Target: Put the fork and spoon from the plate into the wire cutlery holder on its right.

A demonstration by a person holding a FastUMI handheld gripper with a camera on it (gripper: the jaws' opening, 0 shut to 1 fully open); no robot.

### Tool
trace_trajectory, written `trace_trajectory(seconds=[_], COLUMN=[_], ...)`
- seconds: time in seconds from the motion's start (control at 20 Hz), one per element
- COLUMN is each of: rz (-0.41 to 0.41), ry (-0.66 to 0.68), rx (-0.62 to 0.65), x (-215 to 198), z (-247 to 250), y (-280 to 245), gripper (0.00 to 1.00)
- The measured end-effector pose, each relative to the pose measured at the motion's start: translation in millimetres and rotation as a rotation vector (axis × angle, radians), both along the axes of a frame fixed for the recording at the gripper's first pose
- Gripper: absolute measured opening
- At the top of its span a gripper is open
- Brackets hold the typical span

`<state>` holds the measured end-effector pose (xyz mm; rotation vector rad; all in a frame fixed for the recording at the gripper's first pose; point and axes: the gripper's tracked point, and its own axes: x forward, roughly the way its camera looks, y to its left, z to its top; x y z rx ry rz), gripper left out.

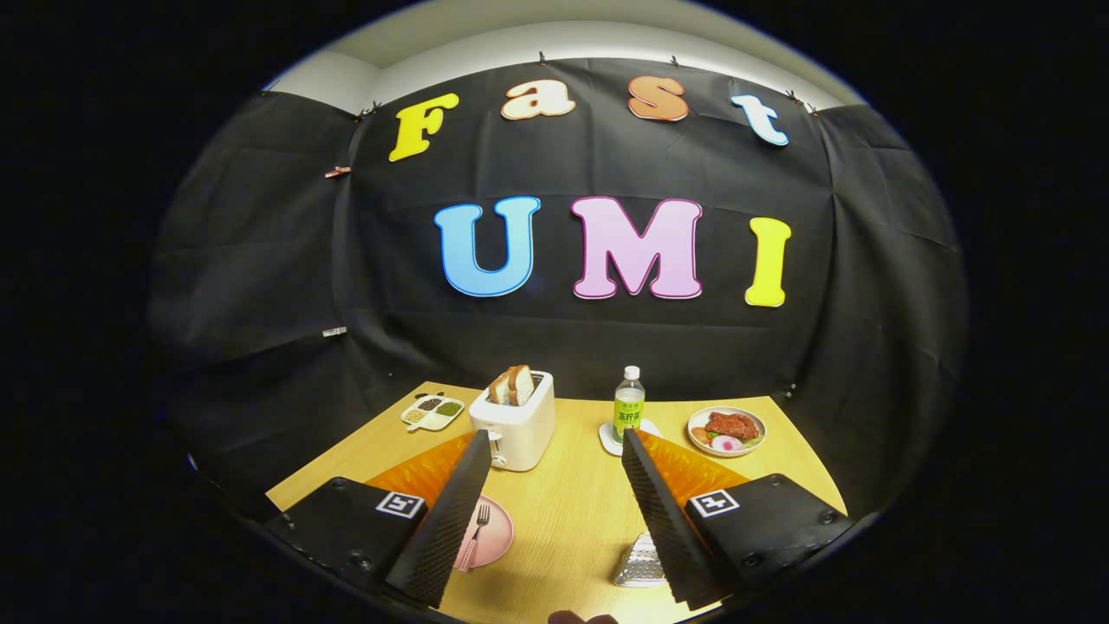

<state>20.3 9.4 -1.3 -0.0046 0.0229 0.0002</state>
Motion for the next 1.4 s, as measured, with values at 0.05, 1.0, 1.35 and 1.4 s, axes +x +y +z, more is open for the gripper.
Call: trace_trajectory(seconds=[0.05,1.0,1.35,1.4], rz=[-0.003,0.191,0.29,0.29], ry=[0.011,0.626,0.82,0.846], rx=[0.003,-0.141,-0.229,-0.238], x=[2.2,62.2,68.9,69.5], z=[-2.9,-209.4,-277.7,-287.7], y=[0.6,111.6,138.8,138.0], gripper=[0.95,0.98,0.91,0.87])
